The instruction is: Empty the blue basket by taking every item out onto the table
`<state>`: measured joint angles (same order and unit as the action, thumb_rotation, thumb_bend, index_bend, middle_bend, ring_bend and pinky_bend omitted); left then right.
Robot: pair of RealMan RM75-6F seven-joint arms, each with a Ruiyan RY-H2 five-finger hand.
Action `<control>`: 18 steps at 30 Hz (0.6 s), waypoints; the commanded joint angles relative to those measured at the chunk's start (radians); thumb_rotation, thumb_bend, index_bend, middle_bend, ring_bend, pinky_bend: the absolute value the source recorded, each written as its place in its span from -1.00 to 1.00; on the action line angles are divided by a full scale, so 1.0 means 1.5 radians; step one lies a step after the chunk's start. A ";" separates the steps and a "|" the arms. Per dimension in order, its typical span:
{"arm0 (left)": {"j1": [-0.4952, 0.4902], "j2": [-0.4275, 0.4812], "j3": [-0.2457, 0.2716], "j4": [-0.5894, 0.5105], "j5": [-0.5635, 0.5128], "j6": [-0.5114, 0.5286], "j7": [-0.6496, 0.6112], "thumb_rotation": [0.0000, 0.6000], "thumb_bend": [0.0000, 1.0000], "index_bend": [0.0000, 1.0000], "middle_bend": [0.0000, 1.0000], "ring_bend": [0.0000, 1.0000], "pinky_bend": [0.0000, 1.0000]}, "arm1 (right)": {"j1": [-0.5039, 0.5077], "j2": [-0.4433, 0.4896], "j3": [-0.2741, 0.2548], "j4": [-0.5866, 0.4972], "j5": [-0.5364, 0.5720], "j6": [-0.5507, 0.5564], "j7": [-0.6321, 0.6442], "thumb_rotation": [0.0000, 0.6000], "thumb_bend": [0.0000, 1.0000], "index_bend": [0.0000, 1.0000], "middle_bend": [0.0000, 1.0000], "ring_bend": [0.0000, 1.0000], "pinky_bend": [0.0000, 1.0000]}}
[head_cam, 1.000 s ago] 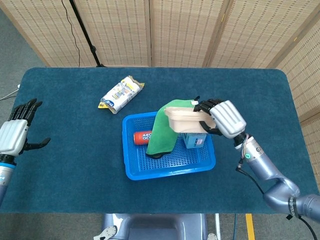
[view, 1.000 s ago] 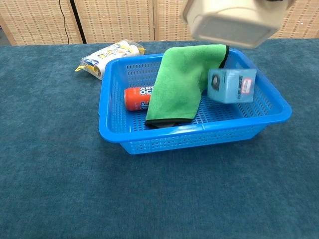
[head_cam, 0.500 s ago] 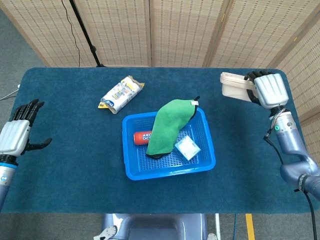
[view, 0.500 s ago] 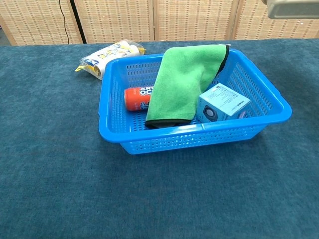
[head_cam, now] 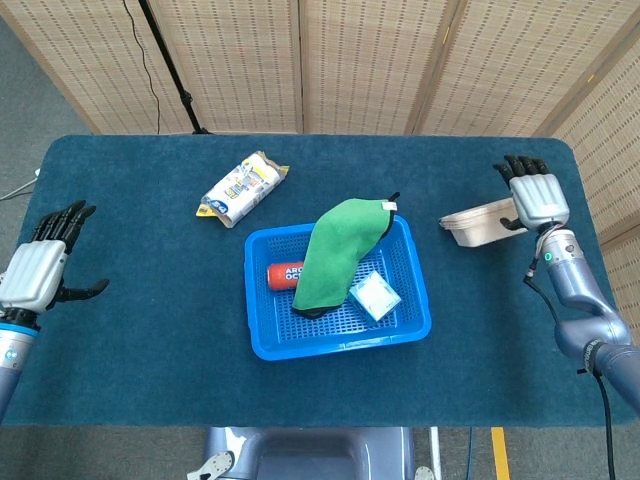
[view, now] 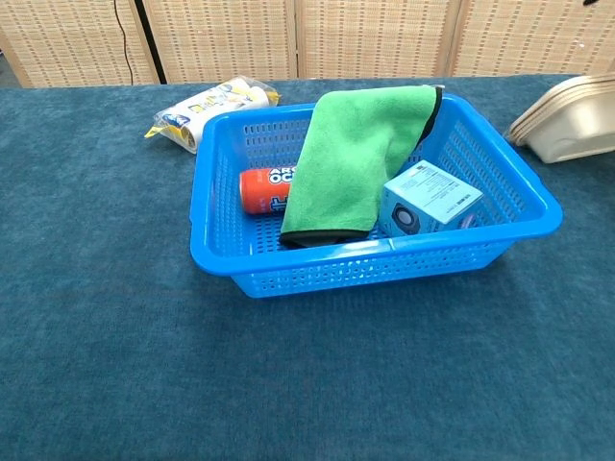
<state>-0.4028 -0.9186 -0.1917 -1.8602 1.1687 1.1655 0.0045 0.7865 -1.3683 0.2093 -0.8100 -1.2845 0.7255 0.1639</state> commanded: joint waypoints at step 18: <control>0.002 0.001 0.004 0.000 0.011 -0.002 -0.005 1.00 -0.64 -1.00 -1.00 -1.00 -1.00 | 0.099 -0.005 0.031 -0.229 -0.045 -0.006 0.065 1.00 -1.00 -1.00 -1.00 -1.00 -1.00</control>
<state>-0.3999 -0.9166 -0.1860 -1.8596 1.1857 1.1625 -0.0027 0.8974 -1.3344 0.2441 -1.1949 -1.3707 0.7549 0.2481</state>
